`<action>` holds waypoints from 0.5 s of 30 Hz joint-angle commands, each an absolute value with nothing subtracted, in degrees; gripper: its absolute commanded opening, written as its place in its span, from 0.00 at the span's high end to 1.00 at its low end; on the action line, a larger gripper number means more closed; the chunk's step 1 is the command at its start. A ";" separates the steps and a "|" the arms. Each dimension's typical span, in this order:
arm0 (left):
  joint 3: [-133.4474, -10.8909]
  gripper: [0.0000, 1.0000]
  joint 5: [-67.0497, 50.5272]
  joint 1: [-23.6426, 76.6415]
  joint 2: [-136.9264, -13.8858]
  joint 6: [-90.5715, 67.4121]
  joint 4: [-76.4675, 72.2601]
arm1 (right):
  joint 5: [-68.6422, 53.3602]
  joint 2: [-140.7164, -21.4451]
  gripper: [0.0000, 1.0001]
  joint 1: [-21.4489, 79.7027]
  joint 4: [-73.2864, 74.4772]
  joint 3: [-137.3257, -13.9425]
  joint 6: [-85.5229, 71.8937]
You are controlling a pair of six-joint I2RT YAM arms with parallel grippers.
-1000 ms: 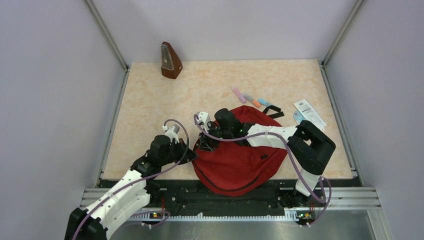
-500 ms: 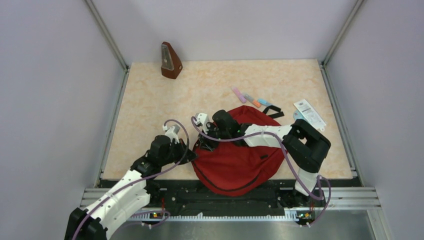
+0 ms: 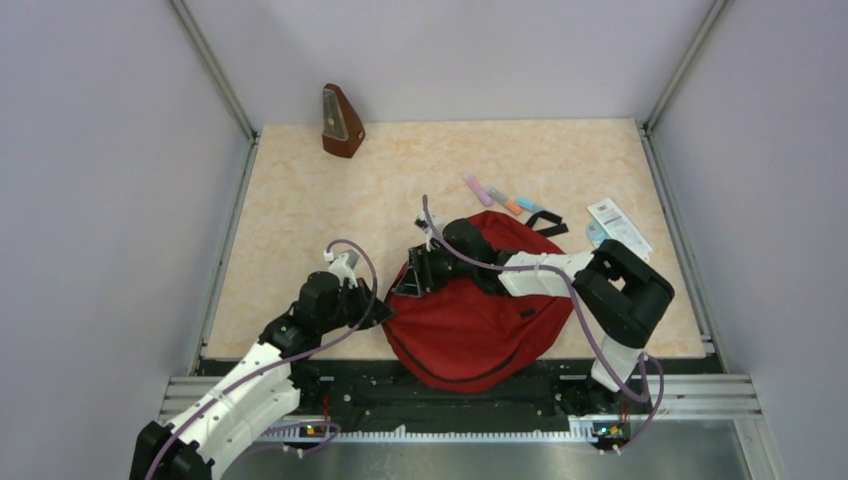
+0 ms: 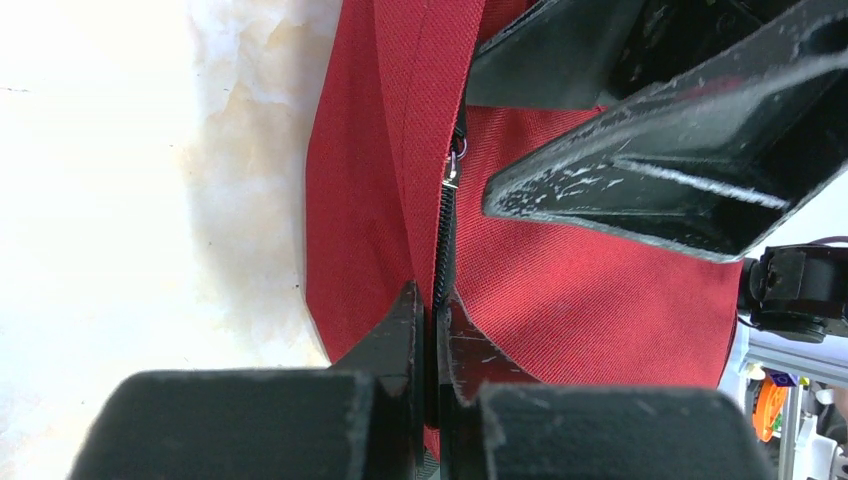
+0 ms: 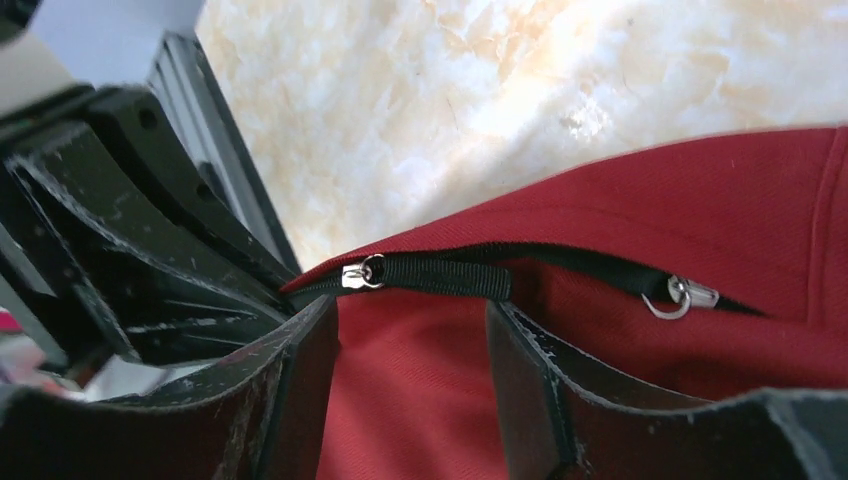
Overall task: Pack the student bag
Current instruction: Zip the student bag at the center of the board.
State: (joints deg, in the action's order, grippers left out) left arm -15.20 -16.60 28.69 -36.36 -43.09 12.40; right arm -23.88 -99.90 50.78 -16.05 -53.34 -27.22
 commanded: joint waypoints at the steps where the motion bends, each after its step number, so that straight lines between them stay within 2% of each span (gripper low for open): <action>1: -16.27 1.00 -15.53 28.78 -35.55 -41.26 12.96 | -23.94 -99.06 0.46 49.73 -26.47 -50.53 -49.76; 7: -16.39 1.00 -15.91 28.80 -35.25 -40.35 13.51 | -18.68 -99.58 0.51 49.92 -33.66 -46.63 -58.67; 15: -16.41 1.00 -16.29 28.81 -35.71 -39.81 12.85 | -12.93 -101.16 0.60 51.98 -33.69 -49.68 -59.37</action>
